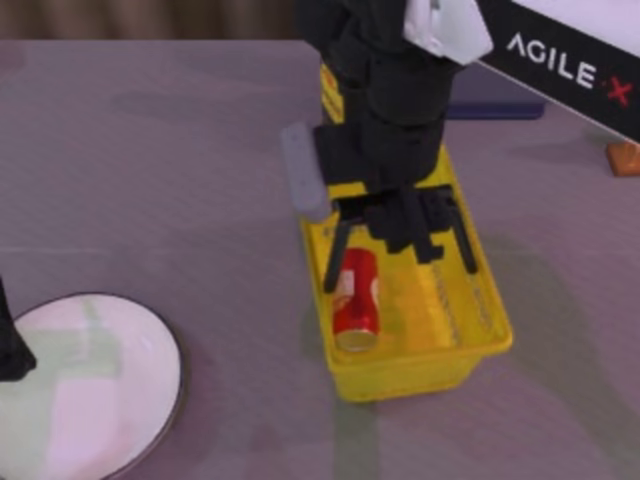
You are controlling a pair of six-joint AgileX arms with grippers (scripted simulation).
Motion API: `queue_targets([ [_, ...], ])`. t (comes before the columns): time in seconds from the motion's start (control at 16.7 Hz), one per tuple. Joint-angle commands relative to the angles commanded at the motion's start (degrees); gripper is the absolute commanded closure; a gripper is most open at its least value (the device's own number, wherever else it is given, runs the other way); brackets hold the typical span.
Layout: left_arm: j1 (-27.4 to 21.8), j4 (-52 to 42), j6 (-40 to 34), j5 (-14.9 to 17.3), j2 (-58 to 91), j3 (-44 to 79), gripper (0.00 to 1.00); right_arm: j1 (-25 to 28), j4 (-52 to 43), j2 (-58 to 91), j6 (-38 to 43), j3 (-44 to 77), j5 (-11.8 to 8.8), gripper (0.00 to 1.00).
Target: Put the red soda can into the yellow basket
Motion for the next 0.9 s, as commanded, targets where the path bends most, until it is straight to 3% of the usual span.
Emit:
queue_targets([
  [0.54, 0.0, 0.0, 0.0, 0.0, 0.0, 0.0, 0.0, -0.09, -0.21, 0.07, -0.03, 0.24, 0.01, 1.0],
  [0.9, 0.0, 0.0, 0.0, 0.0, 0.0, 0.0, 0.0, -1.41, -9.74, -0.41, -1.83, 9.06, 0.0, 1.0],
])
